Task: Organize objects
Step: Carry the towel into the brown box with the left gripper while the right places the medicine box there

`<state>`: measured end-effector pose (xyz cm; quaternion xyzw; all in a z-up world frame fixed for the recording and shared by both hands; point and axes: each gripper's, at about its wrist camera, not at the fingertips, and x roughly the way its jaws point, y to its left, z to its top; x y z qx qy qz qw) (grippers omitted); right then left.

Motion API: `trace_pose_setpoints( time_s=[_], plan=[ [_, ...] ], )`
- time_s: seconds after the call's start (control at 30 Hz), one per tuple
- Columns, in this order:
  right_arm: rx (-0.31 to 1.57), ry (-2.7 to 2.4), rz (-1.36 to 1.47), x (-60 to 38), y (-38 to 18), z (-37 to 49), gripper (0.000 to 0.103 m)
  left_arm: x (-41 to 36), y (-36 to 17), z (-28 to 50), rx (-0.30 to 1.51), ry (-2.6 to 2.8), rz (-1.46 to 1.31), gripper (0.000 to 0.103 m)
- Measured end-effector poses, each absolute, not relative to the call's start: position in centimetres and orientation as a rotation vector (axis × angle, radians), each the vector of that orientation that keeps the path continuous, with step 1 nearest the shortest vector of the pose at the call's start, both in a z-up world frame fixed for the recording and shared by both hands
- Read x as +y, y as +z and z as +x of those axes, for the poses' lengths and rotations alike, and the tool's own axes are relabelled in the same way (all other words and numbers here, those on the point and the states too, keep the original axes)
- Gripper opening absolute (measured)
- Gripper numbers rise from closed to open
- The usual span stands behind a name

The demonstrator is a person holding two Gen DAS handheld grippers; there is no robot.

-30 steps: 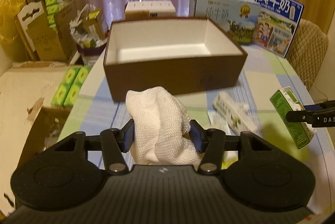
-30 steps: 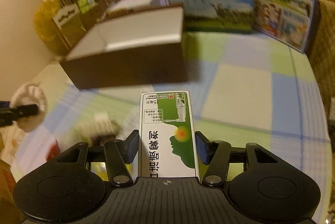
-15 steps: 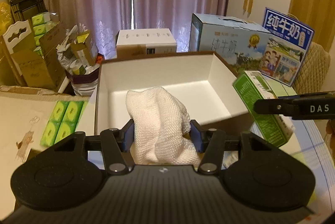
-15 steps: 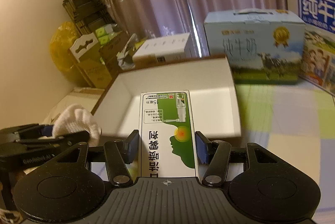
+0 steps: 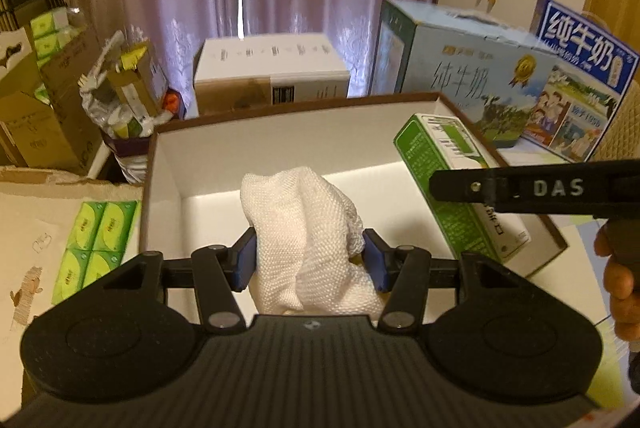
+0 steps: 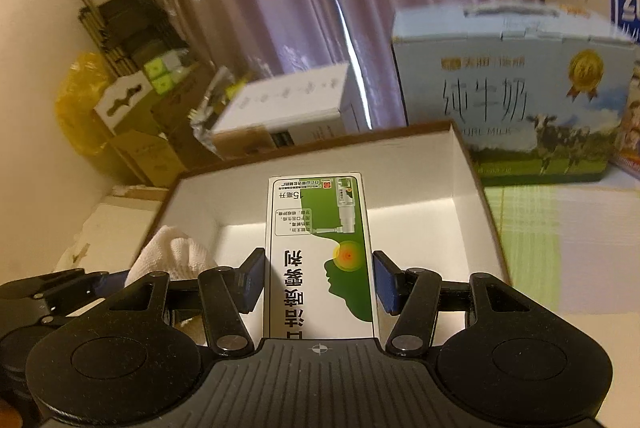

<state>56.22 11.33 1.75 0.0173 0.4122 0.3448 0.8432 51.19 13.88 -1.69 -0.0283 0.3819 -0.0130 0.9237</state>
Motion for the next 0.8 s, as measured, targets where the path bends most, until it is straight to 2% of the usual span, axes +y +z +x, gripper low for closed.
trace_pose_setpoints(
  time_s=[0.4,0.8],
  plan=[
    [1.026,0.647,0.022,12.6,-4.3,58.5,0.053,14.6,-6.3,54.2,0.884,-0.068,-0.061,0.05],
    [1.035,0.613,0.089,10.7,-3.9,59.1,0.061,14.6,-7.5,55.1,0.905,-0.079,-0.062,0.051]
  ],
)
